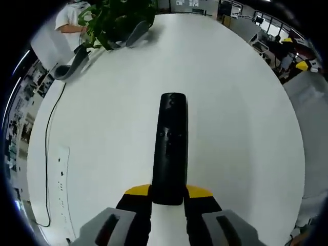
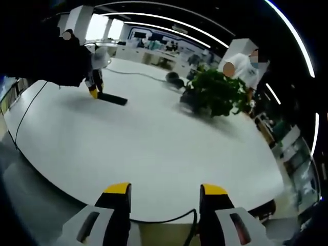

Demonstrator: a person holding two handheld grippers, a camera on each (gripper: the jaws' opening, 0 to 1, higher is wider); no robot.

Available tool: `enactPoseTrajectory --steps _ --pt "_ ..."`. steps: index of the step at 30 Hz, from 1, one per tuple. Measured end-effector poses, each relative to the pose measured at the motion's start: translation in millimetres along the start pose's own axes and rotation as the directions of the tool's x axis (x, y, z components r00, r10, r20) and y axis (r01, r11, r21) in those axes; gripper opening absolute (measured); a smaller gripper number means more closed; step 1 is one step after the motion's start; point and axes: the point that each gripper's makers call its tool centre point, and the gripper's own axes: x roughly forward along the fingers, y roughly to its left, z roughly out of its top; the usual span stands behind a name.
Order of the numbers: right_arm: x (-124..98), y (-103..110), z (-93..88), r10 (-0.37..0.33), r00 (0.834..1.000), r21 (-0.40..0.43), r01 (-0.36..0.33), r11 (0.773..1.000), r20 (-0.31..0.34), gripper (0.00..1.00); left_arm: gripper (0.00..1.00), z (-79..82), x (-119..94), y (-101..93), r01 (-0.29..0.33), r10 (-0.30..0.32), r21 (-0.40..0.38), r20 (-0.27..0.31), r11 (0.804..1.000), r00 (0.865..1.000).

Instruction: Press the specified remote control buttons in sequence, fully releasing each button before pressing the next.

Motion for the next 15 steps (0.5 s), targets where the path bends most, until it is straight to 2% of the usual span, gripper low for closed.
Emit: enactPoseTrajectory --steps 9,15 --pt "0 -1 1.2 0.002 1.000 0.009 -0.002 1.000 0.009 0.49 0.23 -1.5 0 -3.9 0.010 -0.010 -0.005 -0.006 1.000 1.000" --pt "-2 0 4.5 0.009 1.000 0.018 -0.010 1.000 0.029 0.49 0.23 -1.1 0 -14.8 0.014 -0.014 0.006 -0.014 1.000 1.000"
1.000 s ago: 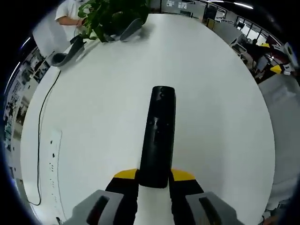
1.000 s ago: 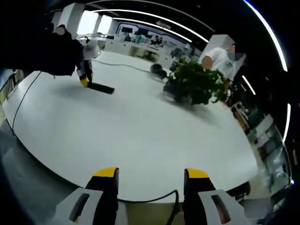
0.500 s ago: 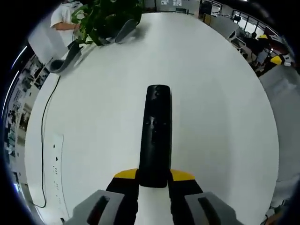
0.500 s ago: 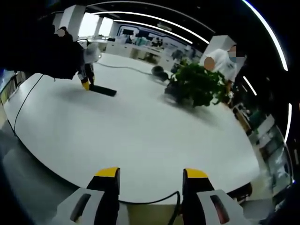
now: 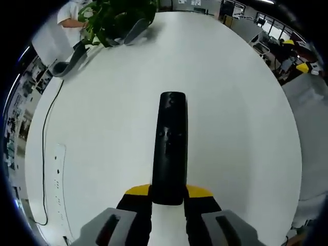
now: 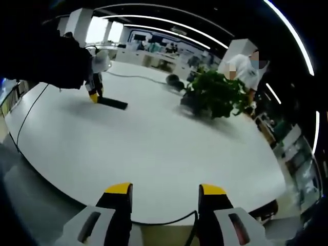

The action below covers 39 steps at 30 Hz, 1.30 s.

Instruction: Press the specified remote control buttons in sequence, fully releasing each button before pressing the next.

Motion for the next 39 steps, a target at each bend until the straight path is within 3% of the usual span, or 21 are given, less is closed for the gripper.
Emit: enactPoseTrajectory --steps 5,13,39 --pt "-1 1 2.3 0.004 1.000 0.003 -0.004 1.000 0.013 0.49 0.23 -0.4 0 -11.5 0.000 0.000 0.003 -0.029 1.000 1.000" --pt "0 4 2.7 0.024 1.000 0.004 -0.024 1.000 0.014 0.47 0.23 -4.2 1 -30.0 -0.002 0.002 -0.012 -0.022 1.000 1.000" --pt "0 15 2.1 0.077 0.997 -0.016 -0.077 0.997 0.010 0.46 0.23 -16.7 -5 -118.5 0.010 -0.006 0.042 -0.101 0.999 0.995"
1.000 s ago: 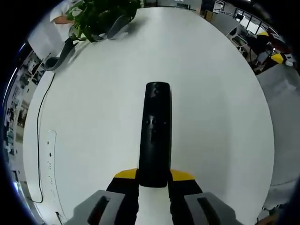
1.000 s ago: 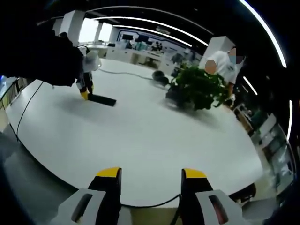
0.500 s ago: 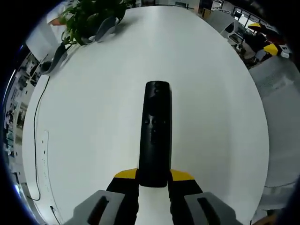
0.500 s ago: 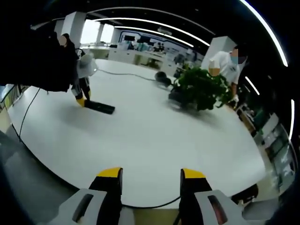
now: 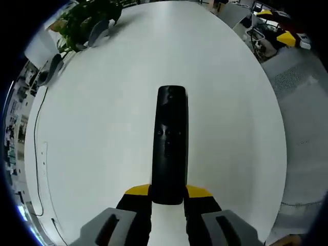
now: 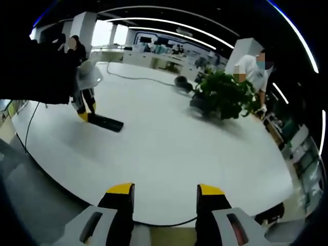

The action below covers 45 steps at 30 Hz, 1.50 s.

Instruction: Press the specified remote control buttons in sequence, fully releasing each button before pressing the next.

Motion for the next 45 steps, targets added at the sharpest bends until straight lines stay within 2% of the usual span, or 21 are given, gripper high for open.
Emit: enactPoseTrajectory --steps 9,16,21,32,42,45 --pt "-1 3 0.5 0.014 1.000 -0.005 -0.014 1.000 0.003 0.46 0.23 -6.9 -2 -31.3 0.001 -0.001 0.008 -0.022 1.000 1.000" --pt "1 6 -3.0 0.026 1.000 -0.019 -0.026 0.999 -0.018 0.44 0.23 -10.3 -3 -45.9 -0.001 0.001 -0.008 -0.017 1.000 1.000" --pt "-1 5 1.6 0.029 1.000 -0.004 -0.029 1.000 0.010 0.44 0.23 -12.1 -3 -57.0 -0.006 0.006 -0.013 -0.022 1.000 1.000" --pt "0 9 -2.2 0.045 0.999 -0.014 -0.045 0.999 -0.013 0.44 0.23 -14.0 -4 -84.7 -0.007 0.007 0.003 -0.044 1.000 0.999" --pt "-2 16 1.1 0.078 0.997 -0.042 -0.078 0.996 -0.007 0.44 0.24 -16.6 -5 -102.3 -0.009 0.008 -0.007 -0.055 1.000 0.998" --pt "-3 18 3.6 0.090 0.996 -0.039 -0.090 0.995 0.003 0.45 0.24 -18.3 -5 -114.1 -0.008 0.008 -0.005 -0.053 1.000 0.999"
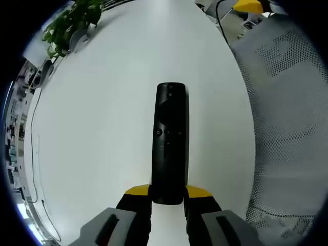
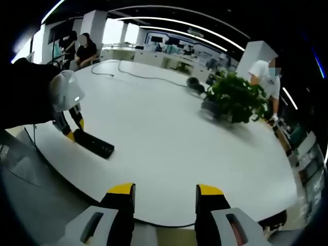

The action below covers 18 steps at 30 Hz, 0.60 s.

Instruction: Press the specified remote control buttons in sequence, fully releasing each button before pressing the next.

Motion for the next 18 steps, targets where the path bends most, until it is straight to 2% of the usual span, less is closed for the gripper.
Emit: enactPoseTrajectory --steps 5,12,16,18 --pt "-5 2 6.6 0.018 1.000 0.006 -0.018 1.000 0.014 0.44 0.24 -1.5 -1 -16.0 -0.002 0.002 0.011 -0.014 1.000 1.000" --pt "-14 22 47.4 0.115 0.988 0.049 -0.121 0.991 0.107 0.44 0.24 -2.9 -1 -24.6 -0.003 0.003 -0.003 -0.031 1.000 1.000" --pt "-8 36 63.9 0.159 0.978 0.037 -0.165 0.986 0.133 0.46 0.24 -3.6 -2 -29.8 -0.002 0.002 -0.006 -0.033 1.000 0.999" --pt "-3 45 68.9 0.193 0.973 0.027 -0.198 0.980 0.125 0.47 0.24 -4.1 -2 -31.2 -0.003 0.003 -0.012 -0.029 1.000 1.000"
